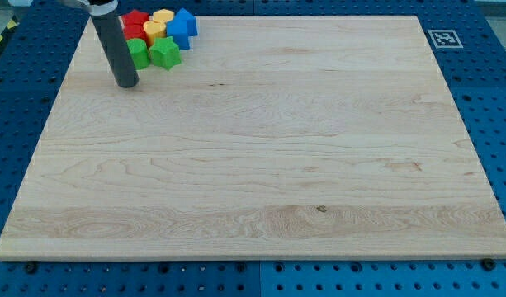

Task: Place the green circle into the group of blocks

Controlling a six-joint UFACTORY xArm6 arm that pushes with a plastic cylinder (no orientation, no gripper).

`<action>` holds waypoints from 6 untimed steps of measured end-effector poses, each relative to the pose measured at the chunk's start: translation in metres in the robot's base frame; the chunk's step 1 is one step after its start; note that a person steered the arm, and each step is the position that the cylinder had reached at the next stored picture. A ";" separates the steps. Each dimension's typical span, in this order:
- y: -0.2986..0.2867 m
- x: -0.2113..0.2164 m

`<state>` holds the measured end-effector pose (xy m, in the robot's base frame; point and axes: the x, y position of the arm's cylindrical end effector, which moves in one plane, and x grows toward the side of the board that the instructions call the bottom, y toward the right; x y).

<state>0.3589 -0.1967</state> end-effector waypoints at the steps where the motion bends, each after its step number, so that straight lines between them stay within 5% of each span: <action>1: -0.007 0.000; 3: -0.091 -0.032; 6: -0.034 -0.041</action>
<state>0.3183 -0.2304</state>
